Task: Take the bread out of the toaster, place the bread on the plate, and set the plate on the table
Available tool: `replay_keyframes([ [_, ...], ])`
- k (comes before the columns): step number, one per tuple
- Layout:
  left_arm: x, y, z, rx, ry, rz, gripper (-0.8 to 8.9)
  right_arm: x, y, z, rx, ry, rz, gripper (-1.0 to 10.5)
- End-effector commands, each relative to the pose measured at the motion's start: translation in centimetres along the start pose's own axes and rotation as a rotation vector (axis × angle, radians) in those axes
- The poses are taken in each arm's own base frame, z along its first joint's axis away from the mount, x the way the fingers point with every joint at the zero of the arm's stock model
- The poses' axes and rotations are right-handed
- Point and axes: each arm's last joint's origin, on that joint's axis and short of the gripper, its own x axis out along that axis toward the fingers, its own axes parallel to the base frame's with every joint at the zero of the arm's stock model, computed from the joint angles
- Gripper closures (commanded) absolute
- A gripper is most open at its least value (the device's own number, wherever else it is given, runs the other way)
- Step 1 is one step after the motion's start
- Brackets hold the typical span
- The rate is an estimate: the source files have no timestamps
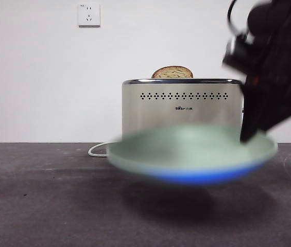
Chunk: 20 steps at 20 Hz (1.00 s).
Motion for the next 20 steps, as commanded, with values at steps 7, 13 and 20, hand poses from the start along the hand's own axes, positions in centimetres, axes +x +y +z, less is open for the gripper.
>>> replay_keyframes([
  [7,8.1,3.9,2.6,-0.151,0.030,-0.190,8.21,-7.9,3.4,-2.6,-0.029,-0.230,0.065,9.6],
  [13,13.6,6.5,2.1,-0.245,0.144,-0.203,8.21,-9.1,3.8,-3.8,-0.032,-0.235,0.066,9.6],
  [20,15.7,7.8,1.3,-0.307,0.228,-0.108,7.91,-9.0,4.3,-3.8,-0.051,-0.228,0.099,9.6],
])
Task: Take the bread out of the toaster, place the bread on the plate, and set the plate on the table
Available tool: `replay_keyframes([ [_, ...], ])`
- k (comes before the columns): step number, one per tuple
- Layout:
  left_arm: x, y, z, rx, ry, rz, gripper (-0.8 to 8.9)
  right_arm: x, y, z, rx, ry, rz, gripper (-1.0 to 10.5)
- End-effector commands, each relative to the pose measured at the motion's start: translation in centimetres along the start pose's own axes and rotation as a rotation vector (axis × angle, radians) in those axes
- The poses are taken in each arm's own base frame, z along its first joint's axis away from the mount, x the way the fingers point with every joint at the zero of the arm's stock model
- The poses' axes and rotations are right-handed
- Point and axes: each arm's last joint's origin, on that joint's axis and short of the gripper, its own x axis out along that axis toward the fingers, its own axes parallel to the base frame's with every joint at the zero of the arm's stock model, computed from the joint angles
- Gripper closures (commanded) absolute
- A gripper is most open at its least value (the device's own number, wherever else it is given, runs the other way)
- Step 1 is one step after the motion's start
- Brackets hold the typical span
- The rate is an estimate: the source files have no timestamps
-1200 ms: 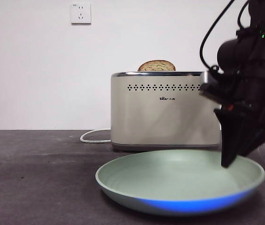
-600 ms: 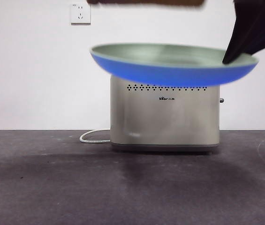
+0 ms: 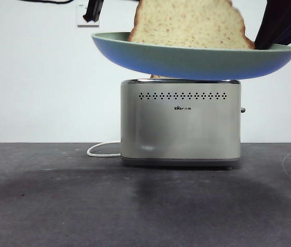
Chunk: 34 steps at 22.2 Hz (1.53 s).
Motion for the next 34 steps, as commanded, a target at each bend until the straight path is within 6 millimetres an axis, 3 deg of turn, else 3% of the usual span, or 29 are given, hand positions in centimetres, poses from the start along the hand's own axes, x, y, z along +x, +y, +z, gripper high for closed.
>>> replay_keyframes([
  [1,0.6,0.4,-0.4,-0.031,0.042,0.073,6.97,-0.1,0.1,0.1,0.005,-0.014,0.019,9.6],
  [3,0.8,0.3,-0.5,-0.027,0.053,0.158,4.87,-0.1,0.2,0.2,0.004,-0.017,0.019,9.6],
  [5,0.8,0.4,-0.6,-0.043,0.053,0.206,3.95,-0.1,0.2,0.2,0.003,-0.017,0.019,9.6],
  [13,0.3,-0.5,-0.4,-0.018,0.030,0.188,3.97,-0.1,0.2,0.2,0.003,-0.017,0.019,9.6],
  [19,-3.3,-3.2,-0.8,0.051,-0.080,0.156,4.05,-0.1,0.1,0.2,0.002,-0.025,0.015,9.6],
  [25,-8.4,-6.8,-2.4,0.142,-0.227,0.149,4.13,0.2,0.0,0.5,0.009,-0.037,0.012,9.6],
  [26,-9.3,-7.5,-2.9,0.158,-0.253,0.147,4.34,0.3,-0.1,0.6,0.012,-0.034,0.010,9.6],
  [30,-12.7,-9.8,-4.8,0.220,-0.350,0.137,6.94,1.6,-0.6,1.0,0.034,-0.005,0.005,9.6],
  [33,-14.7,-11.2,-6.3,0.258,-0.411,0.132,8.25,3.0,-1.2,1.4,0.050,0.028,0.001,9.6],
  [34,-15.5,-11.8,-7.0,0.272,-0.434,0.131,8.26,3.8,-1.5,1.7,0.060,0.042,-0.001,9.6],
])
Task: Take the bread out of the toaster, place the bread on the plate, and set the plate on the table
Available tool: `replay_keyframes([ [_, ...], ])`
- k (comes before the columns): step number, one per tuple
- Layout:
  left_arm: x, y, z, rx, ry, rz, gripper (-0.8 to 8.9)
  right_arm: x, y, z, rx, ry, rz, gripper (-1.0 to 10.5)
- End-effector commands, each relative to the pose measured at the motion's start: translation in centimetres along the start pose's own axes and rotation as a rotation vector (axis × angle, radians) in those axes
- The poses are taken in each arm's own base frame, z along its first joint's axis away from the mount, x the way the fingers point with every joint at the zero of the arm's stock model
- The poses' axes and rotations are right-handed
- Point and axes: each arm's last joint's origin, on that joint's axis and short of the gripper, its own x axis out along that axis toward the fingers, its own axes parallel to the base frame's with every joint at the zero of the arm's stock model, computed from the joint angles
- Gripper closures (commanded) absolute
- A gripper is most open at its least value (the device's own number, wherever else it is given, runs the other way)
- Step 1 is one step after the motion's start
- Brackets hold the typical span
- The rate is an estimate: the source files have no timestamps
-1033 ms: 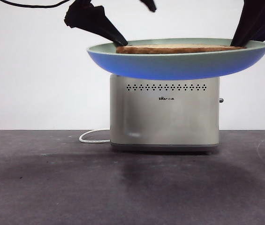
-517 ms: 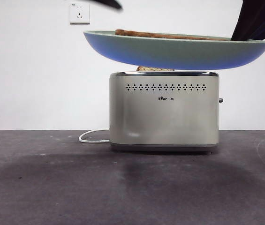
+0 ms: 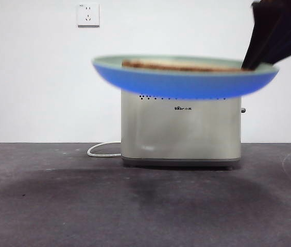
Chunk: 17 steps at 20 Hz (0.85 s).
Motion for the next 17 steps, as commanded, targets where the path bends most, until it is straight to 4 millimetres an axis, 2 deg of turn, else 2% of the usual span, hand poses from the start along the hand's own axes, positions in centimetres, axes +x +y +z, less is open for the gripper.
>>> replay_keyframes([
  [1,-2.1,-1.0,-0.3,0.024,-0.044,0.004,8.26,1.8,-0.7,0.7,0.033,0.025,0.005,9.6],
  [6,-4.7,-1.9,-1.6,0.059,-0.053,0.127,8.26,6.2,-2.8,0.8,0.060,0.164,-0.083,9.6],
  [12,-4.9,-1.8,-2.1,0.058,-0.011,0.159,8.26,10.3,-4.5,1.0,0.084,0.223,-0.082,9.6],
  [17,-4.9,-1.8,-2.1,0.058,-0.011,0.160,8.26,12.6,-5.5,0.6,0.094,0.268,-0.087,9.6],
])
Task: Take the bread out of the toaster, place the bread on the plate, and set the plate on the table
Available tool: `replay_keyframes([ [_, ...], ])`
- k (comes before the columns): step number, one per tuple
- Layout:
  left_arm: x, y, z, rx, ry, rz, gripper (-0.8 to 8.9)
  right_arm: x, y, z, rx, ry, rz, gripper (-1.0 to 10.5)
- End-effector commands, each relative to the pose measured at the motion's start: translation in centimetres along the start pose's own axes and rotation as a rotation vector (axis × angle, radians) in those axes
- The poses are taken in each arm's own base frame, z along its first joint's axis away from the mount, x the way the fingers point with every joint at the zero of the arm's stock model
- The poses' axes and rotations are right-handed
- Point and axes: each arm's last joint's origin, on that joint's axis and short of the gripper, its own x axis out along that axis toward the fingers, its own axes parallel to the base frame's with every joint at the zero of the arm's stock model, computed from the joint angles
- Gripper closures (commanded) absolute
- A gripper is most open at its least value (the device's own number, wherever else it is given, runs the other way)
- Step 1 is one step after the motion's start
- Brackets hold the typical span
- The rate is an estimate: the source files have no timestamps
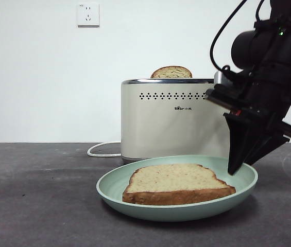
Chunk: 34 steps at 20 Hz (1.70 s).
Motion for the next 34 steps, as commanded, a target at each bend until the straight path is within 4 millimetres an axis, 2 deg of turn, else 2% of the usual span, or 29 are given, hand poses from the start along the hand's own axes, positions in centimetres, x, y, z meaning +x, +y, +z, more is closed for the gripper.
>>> replay_keyframes([
  [1,-0.2,-0.1,0.0,0.015,-0.010,0.004,8.26,1.0,-0.3,0.2,-0.004,0.014,0.001,9.6],
  [6,-0.2,-0.1,0.0,0.015,-0.009,0.004,8.26,2.5,-0.9,0.1,0.012,0.061,-0.012,9.6],
  [9,-0.2,-0.1,0.0,0.015,-0.008,0.004,8.26,2.6,-0.9,0.2,0.010,0.055,-0.011,9.3],
  [13,-0.2,0.0,-0.1,0.012,-0.001,0.004,8.26,2.4,-0.8,0.2,0.009,0.053,-0.010,5.8],
  [15,-0.2,0.0,-0.1,0.012,-0.001,0.004,8.26,1.7,-0.6,0.2,-0.003,0.029,-0.008,5.0],
  [16,-0.2,0.0,-0.1,0.012,0.000,0.004,8.26,1.0,-0.3,0.3,-0.014,0.007,-0.006,5.0],
  [19,-0.2,0.0,-0.1,0.012,0.000,0.004,8.26,-1.9,0.7,0.0,-0.039,-0.064,0.000,5.0],
  [23,-0.2,0.0,-0.1,0.012,0.000,0.005,8.26,-8.4,2.8,-2.2,-0.104,-0.204,0.015,5.0],
  [26,-0.2,0.0,-0.1,0.020,0.001,0.004,8.26,-13.5,4.4,-5.4,-0.189,-0.323,0.030,5.1],
  [29,-0.2,0.0,-0.1,0.020,0.001,0.004,8.26,-17.6,5.7,-9.6,-0.265,-0.429,0.040,5.1],
  [31,-0.2,0.0,-0.1,0.020,0.001,0.004,8.26,-19.6,6.2,-12.3,-0.293,-0.492,0.048,5.1],
  [34,-0.2,0.0,-0.1,0.018,0.005,0.005,8.26,-21.3,6.4,-15.7,-0.313,-0.542,0.054,5.1],
])
